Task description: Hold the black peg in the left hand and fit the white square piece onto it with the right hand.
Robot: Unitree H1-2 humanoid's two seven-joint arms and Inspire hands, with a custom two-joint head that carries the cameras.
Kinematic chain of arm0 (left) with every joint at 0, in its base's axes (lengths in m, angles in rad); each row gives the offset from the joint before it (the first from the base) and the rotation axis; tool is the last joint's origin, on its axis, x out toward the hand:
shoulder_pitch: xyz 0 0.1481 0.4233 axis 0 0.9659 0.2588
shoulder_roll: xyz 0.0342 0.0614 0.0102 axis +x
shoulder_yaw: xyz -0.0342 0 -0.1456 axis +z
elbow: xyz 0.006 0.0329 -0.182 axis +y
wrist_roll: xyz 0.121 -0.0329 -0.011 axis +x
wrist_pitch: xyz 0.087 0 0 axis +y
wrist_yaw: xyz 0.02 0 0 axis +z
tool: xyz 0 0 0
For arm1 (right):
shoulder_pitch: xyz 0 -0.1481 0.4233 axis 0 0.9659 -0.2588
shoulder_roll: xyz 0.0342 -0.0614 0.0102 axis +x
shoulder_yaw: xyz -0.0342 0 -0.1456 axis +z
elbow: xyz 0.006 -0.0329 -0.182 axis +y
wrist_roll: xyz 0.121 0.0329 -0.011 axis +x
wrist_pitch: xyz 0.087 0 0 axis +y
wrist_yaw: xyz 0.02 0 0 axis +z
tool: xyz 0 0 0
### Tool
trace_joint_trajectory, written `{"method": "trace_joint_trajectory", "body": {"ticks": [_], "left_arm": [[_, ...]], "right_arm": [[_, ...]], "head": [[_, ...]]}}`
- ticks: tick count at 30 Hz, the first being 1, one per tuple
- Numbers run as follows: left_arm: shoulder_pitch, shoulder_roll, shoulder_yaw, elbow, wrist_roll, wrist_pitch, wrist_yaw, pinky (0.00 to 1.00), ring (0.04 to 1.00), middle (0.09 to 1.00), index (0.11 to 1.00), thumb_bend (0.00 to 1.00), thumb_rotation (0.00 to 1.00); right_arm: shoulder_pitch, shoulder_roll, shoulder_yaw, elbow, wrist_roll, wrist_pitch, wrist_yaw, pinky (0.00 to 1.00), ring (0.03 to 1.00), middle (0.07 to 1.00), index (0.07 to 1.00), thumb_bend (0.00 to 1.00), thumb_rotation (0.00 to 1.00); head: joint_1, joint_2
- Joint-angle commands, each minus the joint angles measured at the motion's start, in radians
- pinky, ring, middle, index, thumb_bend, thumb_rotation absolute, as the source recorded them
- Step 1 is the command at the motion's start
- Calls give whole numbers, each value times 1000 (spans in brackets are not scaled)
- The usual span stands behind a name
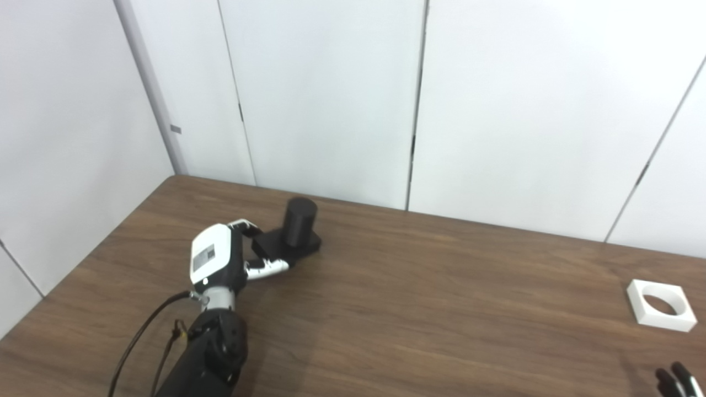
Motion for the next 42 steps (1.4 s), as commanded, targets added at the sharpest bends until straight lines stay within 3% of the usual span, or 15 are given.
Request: {"method": "trace_joint_trajectory", "body": {"ticks": [1,8,10,19,21,26,35,39,42], "left_arm": [[-2,14,-3,-84,0,-34,-22,620,737,682,484,517,58],[147,-23,-64,-327,34,-26,-148,603,726,690,487,516,54],[186,-27,-74,-366,31,-52,-170,601,727,692,487,516,55],[331,-27,-124,-481,-31,-153,-320,643,755,720,487,515,48],[353,-23,-137,-494,-48,-176,-349,643,759,725,487,515,48],[409,-29,-173,-535,-91,-165,-440,686,800,749,488,515,44],[435,-6,-251,-509,-78,-217,-494,693,822,753,488,516,42],[428,3,-291,-481,35,-256,-468,703,812,746,488,517,44],[423,3,-304,-467,94,-279,-454,773,806,742,488,518,44]], "right_arm": [[2,15,10,-26,-10,46,-4,950,963,940,975,730,1000],[10,18,30,-64,-29,84,-18,947,959,934,977,660,1000],[10,22,38,-74,-37,90,-23,951,959,934,979,630,1000],[19,30,68,-137,-76,132,-36,962,953,928,978,489,1000],[21,33,73,-151,-85,145,-40,960,951,927,975,497,1000],[22,39,84,-183,-78,182,-40,965,952,927,972,537,1000],[12,41,94,-205,-79,216,-47,938,939,914,965,564,1000],[11,32,98,-217,-88,236,-49,934,939,916,963,584,1000],[10,32,98,-222,-89,245,-52,910,932,912,956,591,1000]], "head": [[-4,4],[-49,38],[-81,59],[-176,130],[-194,147],[-229,179],[-268,225],[-278,245],[-280,251]]}}
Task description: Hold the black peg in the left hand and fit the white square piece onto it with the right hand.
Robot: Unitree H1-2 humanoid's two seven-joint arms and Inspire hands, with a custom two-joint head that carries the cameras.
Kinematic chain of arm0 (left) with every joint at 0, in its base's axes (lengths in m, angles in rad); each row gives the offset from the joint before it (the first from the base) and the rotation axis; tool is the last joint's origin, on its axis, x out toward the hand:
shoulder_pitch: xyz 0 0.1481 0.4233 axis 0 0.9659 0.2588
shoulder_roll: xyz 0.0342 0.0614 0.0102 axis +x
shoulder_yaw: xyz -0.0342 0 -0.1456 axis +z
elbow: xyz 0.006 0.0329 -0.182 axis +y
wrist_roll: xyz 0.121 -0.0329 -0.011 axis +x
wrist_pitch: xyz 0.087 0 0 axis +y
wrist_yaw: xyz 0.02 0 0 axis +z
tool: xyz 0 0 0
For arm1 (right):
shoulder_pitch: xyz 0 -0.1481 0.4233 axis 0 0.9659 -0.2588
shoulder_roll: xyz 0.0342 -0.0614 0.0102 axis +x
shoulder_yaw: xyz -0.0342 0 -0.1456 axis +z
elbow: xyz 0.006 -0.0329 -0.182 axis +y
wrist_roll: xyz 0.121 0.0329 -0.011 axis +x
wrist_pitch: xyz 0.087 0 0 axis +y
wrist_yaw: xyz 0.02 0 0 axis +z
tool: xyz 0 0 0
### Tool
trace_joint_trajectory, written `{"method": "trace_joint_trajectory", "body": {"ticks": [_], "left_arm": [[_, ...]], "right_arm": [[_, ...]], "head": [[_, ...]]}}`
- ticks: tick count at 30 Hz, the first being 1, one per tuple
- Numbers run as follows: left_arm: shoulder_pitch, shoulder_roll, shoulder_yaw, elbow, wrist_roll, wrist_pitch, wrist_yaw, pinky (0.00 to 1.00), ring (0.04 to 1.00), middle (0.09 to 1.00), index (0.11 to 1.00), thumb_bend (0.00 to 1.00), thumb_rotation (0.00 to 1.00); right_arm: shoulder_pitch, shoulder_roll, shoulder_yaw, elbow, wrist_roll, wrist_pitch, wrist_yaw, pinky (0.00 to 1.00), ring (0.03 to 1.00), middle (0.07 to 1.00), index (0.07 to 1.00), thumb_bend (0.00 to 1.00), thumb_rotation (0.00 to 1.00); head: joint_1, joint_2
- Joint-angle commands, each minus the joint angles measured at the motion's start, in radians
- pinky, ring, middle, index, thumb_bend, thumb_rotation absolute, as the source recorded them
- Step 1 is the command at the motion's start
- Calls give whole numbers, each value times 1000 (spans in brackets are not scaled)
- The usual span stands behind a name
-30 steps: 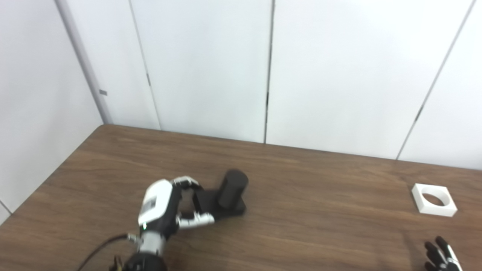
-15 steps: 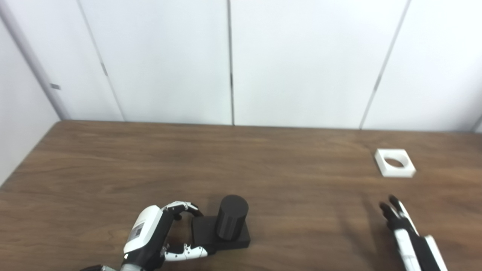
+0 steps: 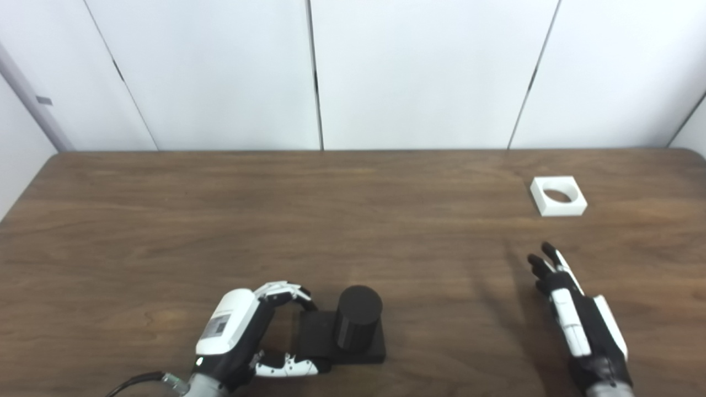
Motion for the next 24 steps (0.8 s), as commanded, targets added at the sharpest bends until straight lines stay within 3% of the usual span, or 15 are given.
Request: {"method": "trace_joint_trajectory", "body": {"ticks": [1,6,14,16,17,19,22,24], "left_arm": [[14,3,-42,42,40,-21,-37,790,801,738,488,518,44],[8,-5,-59,58,148,-44,-8,845,800,730,487,519,44],[3,-6,-60,71,224,-78,22,809,777,713,487,519,44],[1,-6,-59,78,231,-85,28,803,773,710,487,519,44],[2,-6,-58,81,235,-86,32,802,772,710,487,520,44],[4,-5,-56,83,236,-86,32,796,769,707,487,520,45],[6,-1,-52,81,228,-86,25,790,771,708,487,519,45],[7,3,-49,83,225,-92,30,780,766,705,487,520,45]], "right_arm": [[-6,23,2,-38,2,1,3,910,929,911,954,595,1000],[-7,22,-3,-44,8,16,1,941,932,906,947,585,1000],[-33,-3,-15,-64,-5,25,3,953,932,910,940,530,1000],[-61,-16,-26,-85,-23,63,0,920,922,900,920,558,829],[-85,-38,-30,-96,-46,91,6,910,919,897,915,562,789],[-131,-92,-35,-103,-103,121,25,906,913,903,919,587,577],[-204,-172,-35,-101,-186,170,58,851,891,905,908,668,388],[-268,-238,-25,-89,-246,216,89,861,896,907,898,700,315]], "head": [[0,3],[-14,5],[-47,-5],[-79,-22],[-101,-32],[-127,-46],[-172,-64],[-203,-77]]}}
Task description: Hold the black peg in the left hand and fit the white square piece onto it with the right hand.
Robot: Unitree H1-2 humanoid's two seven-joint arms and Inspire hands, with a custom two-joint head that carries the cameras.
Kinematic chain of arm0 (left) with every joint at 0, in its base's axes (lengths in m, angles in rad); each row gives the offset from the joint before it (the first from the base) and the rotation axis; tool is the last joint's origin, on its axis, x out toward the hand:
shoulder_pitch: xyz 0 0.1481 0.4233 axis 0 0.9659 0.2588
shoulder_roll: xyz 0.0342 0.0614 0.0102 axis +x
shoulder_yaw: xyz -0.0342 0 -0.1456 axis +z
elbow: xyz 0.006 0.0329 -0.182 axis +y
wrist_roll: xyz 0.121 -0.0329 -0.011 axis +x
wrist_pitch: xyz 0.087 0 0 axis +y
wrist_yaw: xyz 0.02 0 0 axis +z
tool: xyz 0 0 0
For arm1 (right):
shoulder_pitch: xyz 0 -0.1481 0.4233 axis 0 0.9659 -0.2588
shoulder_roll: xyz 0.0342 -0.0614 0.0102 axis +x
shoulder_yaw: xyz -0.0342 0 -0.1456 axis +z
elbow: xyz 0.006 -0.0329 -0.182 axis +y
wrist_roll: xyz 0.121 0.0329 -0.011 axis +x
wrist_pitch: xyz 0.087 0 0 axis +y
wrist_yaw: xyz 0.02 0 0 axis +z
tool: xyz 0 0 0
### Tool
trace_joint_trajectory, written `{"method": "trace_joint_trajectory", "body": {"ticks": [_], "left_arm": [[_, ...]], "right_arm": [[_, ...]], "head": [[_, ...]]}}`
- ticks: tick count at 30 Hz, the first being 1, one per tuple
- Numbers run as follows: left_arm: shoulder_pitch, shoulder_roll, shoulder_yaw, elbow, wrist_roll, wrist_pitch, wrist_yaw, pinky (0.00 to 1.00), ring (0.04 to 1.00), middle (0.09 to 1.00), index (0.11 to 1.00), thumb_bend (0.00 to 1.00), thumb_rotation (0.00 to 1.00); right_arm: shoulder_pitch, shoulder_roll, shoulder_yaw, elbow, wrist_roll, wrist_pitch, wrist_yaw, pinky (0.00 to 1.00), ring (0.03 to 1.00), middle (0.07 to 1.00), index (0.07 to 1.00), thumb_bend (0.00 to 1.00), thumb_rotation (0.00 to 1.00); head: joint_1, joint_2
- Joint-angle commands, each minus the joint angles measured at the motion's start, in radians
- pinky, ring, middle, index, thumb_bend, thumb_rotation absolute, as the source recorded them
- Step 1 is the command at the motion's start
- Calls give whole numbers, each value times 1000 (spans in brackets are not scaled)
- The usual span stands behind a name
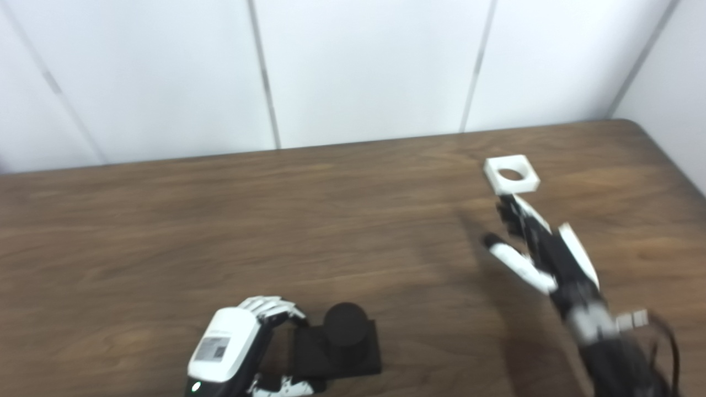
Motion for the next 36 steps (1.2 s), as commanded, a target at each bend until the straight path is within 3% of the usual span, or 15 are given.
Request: {"method": "trace_joint_trajectory", "body": {"ticks": [1,3,9,18,25,36], "left_arm": [[10,21,-7,32,35,-6,-28,775,763,703,487,520,45],[12,24,-1,36,30,-10,-30,775,764,705,487,520,45],[17,29,11,47,20,-25,-33,784,774,712,487,519,45],[26,31,18,64,22,-44,-22,789,778,715,488,520,46],[34,34,27,72,17,-60,-14,796,781,716,488,520,48],[40,35,33,82,9,-84,3,802,783,719,488,520,48]], "right_arm": [[-64,-55,6,-20,-69,35,32,884,911,914,897,719,293],[-136,-131,18,16,-119,60,77,886,921,923,893,746,254],[-296,-255,41,158,-195,64,156,885,952,950,883,836,193],[-458,-325,108,401,-277,11,169,872,963,943,866,873,187],[-580,-354,197,583,-347,-25,183,960,997,964,871,871,192],[-708,-360,295,746,-410,-56,239,968,1000,961,840,903,171]], "head": [[-17,-9],[-41,-21],[-54,-29],[-100,-59],[-116,-69],[-123,-72]]}}
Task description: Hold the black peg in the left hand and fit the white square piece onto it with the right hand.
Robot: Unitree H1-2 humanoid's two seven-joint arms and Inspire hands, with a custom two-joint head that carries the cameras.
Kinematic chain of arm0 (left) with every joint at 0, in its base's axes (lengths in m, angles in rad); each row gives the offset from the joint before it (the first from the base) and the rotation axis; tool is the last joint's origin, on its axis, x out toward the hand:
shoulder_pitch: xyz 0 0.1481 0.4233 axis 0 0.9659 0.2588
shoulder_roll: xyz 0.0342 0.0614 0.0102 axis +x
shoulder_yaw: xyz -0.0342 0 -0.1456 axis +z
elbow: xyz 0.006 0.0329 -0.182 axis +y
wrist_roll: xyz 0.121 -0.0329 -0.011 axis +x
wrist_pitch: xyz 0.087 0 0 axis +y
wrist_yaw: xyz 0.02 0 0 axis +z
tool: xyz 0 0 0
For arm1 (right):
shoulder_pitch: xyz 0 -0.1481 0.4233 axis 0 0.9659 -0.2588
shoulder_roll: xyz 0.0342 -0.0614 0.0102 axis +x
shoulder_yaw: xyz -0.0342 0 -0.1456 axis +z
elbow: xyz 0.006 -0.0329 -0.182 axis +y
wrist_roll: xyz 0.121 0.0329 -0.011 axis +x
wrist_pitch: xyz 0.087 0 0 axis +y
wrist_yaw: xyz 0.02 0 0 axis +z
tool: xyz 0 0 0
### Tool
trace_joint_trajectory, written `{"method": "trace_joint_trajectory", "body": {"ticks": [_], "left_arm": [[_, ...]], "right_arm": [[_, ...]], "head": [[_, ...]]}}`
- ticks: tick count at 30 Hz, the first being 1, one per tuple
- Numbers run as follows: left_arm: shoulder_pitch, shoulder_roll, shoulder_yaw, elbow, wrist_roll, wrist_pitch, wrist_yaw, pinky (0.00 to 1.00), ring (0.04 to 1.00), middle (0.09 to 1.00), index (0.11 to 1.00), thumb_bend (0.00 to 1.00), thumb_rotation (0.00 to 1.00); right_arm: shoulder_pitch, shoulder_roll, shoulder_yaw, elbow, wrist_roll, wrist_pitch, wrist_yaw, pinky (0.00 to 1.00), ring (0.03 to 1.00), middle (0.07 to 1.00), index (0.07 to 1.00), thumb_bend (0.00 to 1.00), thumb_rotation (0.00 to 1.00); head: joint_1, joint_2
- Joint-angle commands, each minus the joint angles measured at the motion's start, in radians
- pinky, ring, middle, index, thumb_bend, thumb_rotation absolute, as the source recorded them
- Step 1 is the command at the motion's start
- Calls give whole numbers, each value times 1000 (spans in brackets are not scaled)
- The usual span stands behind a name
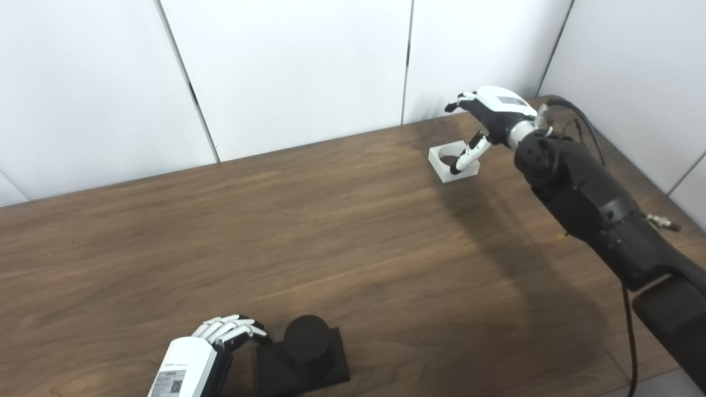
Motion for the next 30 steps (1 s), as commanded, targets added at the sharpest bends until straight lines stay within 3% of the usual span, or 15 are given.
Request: {"method": "trace_joint_trajectory", "body": {"ticks": [1,13,30], "left_arm": [[32,31,-5,44,27,2,-24,801,782,719,488,520,49],[36,23,3,28,25,10,-31,820,788,724,488,520,49],[39,11,6,13,20,4,-24,800,776,714,488,520,48]], "right_arm": [[-69,-34,1,3,-22,-37,-3,967,1000,960,839,907,173],[-124,-38,99,30,-109,-7,132,992,1000,962,818,917,198],[-132,-29,124,72,-170,-9,147,992,1000,947,801,875,183]], "head": [[-1,1],[9,3],[19,1]]}}
